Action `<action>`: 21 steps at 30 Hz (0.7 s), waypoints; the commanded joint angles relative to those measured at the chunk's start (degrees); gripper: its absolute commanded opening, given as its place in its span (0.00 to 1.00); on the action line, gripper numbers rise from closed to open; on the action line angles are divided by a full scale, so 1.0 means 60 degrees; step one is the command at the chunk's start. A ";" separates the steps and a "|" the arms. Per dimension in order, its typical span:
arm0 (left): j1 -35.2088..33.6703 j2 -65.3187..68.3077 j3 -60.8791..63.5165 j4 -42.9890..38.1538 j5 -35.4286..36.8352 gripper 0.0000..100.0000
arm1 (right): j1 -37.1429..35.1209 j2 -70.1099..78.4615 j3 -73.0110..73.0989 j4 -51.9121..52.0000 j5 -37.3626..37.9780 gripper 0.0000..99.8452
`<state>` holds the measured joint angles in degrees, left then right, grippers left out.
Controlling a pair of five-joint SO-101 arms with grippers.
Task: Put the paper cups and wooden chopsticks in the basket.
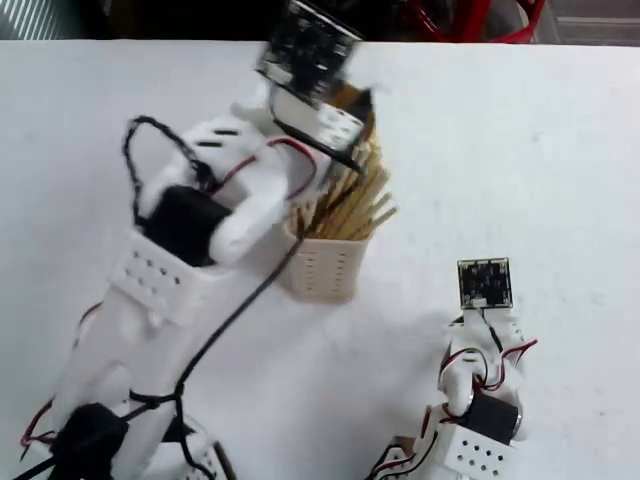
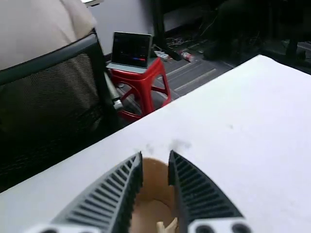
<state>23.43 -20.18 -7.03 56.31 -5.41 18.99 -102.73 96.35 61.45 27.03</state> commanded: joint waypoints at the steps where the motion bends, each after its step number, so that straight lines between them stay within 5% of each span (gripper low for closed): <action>1: -0.1355 -0.0886 -0.0440 0.0205 -0.0073 0.10 | 0.0051 -0.0066 0.0088 0.0007 0.0029 0.02; 7: -0.2791 -0.2557 -0.0366 0.1934 -0.0073 0.10 | 0.0066 -0.0066 0.0088 0.0022 0.0029 0.02; 15: -0.4300 -0.4784 0.0117 0.6037 -0.0088 0.11 | 0.0081 -0.0037 0.0088 0.0051 0.0029 0.02; 21: -0.5810 -0.6777 0.4278 0.5040 -0.0088 0.11 | 0.0081 -0.0037 0.0088 0.0051 0.0029 0.02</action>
<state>-7.52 -55.52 6.07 91.38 -5.41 18.99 -102.73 96.35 61.45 27.03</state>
